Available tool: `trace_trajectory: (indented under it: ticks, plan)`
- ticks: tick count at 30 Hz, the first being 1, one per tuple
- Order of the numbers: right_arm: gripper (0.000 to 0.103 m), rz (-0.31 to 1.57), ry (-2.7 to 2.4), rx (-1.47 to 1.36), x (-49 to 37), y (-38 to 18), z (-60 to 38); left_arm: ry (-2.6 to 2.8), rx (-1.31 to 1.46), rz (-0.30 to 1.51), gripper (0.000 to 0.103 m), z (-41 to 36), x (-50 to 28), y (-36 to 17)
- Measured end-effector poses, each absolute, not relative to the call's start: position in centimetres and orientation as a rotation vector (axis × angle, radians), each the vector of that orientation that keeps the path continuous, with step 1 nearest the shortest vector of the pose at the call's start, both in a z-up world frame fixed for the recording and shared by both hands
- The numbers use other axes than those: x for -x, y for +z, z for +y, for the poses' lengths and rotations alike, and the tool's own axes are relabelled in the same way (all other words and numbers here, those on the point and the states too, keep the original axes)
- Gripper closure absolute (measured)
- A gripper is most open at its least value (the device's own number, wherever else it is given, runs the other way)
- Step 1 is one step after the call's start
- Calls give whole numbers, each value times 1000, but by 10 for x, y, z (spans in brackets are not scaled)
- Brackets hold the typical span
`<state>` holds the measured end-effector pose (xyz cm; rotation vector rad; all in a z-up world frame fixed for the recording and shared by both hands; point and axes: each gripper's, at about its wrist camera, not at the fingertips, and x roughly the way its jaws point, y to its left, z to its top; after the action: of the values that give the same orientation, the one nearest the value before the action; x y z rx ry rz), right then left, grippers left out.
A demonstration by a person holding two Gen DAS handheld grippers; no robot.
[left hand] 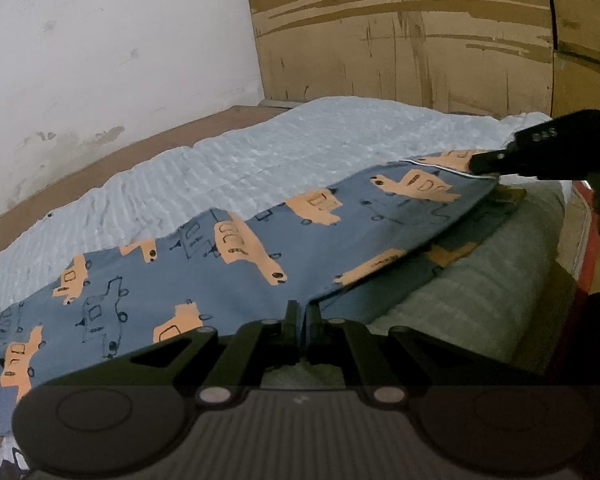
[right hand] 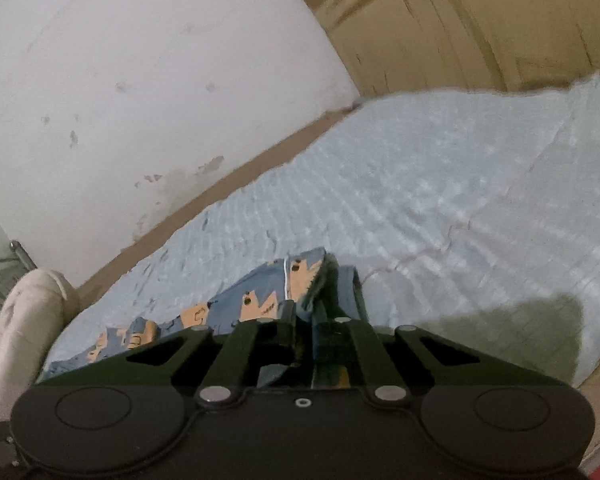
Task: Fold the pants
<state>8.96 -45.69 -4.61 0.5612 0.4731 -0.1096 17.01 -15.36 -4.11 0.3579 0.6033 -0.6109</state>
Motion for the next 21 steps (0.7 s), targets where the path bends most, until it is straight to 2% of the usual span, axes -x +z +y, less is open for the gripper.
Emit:
trace_trajectory:
  ticks: [9, 13, 14, 15, 16, 17, 18, 19, 21]
  plan:
    - [97, 498, -138, -449, -66, -54, -446, -625, -388, 615, 101, -155, -172, -47]
    - [90, 490, -137, -407, -67, -52, -445, -630, -347, 627, 95, -150, -173, -47]
    - [88, 490, -135, -387, -68, -51, -444, -632, -335, 631, 87, -149, -174, -47]
    - [84, 487, -133, -377, -67, -51, -445, -633, -321, 637, 70, -147, -174, -46]
    - [73, 484, -132, -370, -67, -50, -446, -631, -300, 640, 58, -145, -174, -45]
    - [66, 480, -128, -363, -66, -48, -448, -627, -277, 644, 37, -143, -175, -43]
    - [52, 470, -122, -355, -65, -47, -450, -618, -250, 644, 27, -140, -174, -40]
    - [38, 466, -118, -349, -65, -45, -452, -608, -223, 642, 25, -136, -174, -38]
    - [24, 480, -76, -340, -69, -45, -459, -574, -185, 638, 6, -130, -175, -34]
